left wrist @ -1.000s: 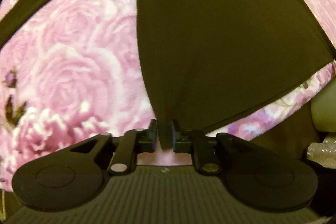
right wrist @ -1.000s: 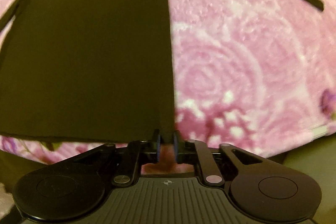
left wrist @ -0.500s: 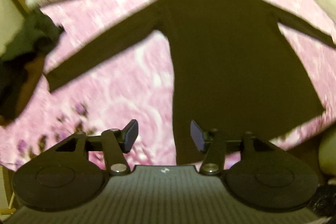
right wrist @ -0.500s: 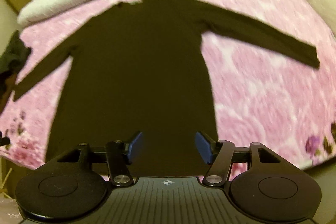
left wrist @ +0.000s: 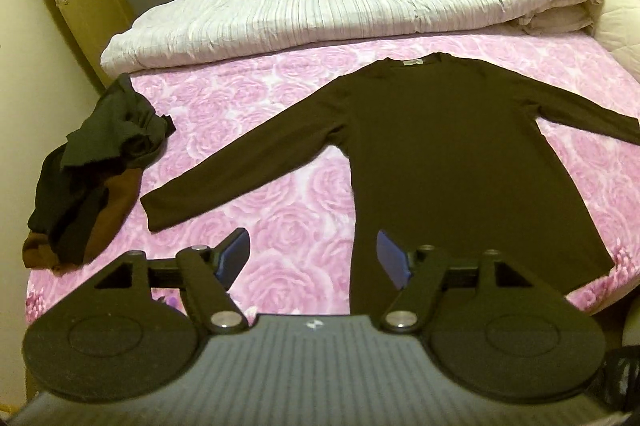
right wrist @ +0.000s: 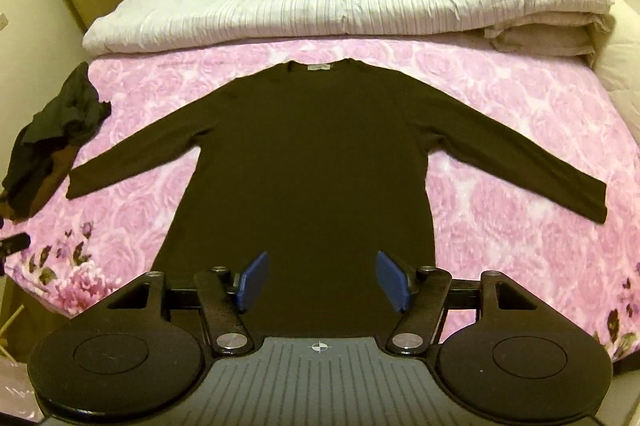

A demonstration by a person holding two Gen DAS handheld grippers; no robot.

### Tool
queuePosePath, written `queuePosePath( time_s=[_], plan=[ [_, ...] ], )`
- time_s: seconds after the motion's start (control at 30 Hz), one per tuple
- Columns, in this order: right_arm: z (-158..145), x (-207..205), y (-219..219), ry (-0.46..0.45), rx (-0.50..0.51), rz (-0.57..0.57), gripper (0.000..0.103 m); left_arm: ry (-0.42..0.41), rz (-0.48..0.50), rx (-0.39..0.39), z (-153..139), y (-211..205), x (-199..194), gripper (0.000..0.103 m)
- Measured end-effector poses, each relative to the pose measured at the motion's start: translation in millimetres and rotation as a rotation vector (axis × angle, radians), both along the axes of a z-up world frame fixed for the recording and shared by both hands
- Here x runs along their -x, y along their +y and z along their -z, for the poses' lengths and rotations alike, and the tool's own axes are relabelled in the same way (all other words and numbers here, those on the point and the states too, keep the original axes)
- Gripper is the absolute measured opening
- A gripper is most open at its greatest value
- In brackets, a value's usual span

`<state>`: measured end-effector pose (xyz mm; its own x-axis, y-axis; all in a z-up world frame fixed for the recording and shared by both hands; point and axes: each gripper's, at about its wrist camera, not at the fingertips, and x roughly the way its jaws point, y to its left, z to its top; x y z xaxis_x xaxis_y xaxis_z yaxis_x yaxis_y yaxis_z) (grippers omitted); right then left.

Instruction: Fold clothes

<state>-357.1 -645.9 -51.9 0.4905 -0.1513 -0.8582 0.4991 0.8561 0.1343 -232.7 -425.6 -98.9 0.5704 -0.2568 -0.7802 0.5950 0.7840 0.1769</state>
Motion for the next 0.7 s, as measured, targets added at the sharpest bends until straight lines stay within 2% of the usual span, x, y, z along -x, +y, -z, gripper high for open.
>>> queuePosePath(
  time_s=[0.13,0.53,0.7],
  plan=[
    [-1,2,4,0.017,-0.002,-0.016,0.065,0.035,-0.009,0.001,0,3,2,0.067],
    [7,14,4,0.049,-0.013,0.010,0.065,0.050,0.029,-0.027,5,-8,12,0.067],
    [12,16,2,0.056,-0.024,0.014,0.065,0.056,0.016,-0.046,6,-7,15,0.067]
  ],
)
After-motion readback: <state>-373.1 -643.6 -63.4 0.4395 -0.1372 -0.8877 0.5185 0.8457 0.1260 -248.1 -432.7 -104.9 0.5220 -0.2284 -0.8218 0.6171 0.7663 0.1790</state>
